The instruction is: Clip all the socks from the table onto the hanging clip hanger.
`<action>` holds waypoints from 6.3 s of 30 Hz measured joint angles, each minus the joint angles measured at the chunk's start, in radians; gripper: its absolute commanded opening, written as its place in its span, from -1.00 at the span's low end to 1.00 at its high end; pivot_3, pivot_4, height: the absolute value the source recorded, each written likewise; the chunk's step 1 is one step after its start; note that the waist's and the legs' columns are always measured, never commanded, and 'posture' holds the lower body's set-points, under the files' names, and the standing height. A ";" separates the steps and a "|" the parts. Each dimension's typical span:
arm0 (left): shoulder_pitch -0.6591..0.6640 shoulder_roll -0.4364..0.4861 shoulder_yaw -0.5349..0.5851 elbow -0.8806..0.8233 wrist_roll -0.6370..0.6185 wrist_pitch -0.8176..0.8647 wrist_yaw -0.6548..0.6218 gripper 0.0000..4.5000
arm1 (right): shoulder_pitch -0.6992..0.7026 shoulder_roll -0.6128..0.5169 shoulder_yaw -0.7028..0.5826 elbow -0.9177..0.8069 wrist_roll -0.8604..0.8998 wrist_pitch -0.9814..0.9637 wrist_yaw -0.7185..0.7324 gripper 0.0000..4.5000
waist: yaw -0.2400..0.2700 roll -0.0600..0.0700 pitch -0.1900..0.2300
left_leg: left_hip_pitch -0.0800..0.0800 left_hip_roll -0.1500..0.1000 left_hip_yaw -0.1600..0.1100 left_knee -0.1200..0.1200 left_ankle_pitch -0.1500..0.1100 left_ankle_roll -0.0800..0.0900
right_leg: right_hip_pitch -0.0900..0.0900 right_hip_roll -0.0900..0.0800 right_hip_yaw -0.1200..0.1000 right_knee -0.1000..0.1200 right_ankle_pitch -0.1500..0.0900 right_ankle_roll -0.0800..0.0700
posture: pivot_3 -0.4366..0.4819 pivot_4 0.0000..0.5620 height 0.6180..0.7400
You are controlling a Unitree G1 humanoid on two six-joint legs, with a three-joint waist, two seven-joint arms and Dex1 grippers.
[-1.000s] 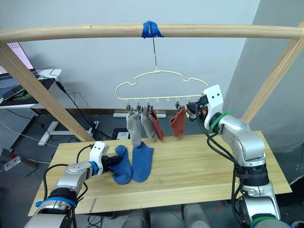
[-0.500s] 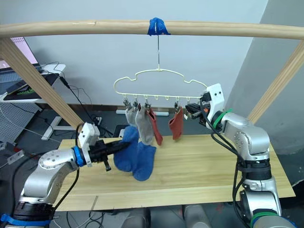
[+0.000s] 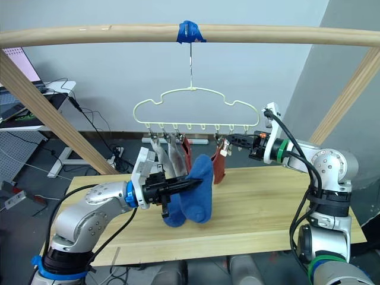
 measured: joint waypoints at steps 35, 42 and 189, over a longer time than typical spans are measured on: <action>-0.026 -0.028 -0.052 0.054 0.039 -0.060 -0.019 -0.99 | -0.075 0.118 -0.213 0.027 0.236 0.214 -0.285 -1.00 | -0.024 0.000 0.000 | -0.001 0.000 0.001 0.000 0.000 0.000 | -0.001 0.000 0.000 0.000 -0.001 -0.002 | -0.35 -0.48 1.00; -0.075 -0.056 -0.052 0.094 0.049 -0.092 -0.008 -0.99 | -0.075 0.111 -0.194 0.031 0.236 0.213 -0.285 -1.00 | -0.025 0.000 0.000 | -0.001 0.000 0.001 0.000 0.000 0.000 | -0.001 0.000 0.000 0.000 0.000 0.000 | -0.35 -0.47 1.00; 0.234 0.018 0.146 -0.252 -0.013 -0.219 0.093 1.00 | 0.430 0.194 0.426 -0.289 -0.777 -0.938 -0.522 0.58 | -0.003 0.002 0.001 | 0.001 0.003 0.003 -0.013 0.000 0.000 | -0.001 0.000 0.001 -0.011 -0.003 -0.004 | -0.23 -0.36 1.00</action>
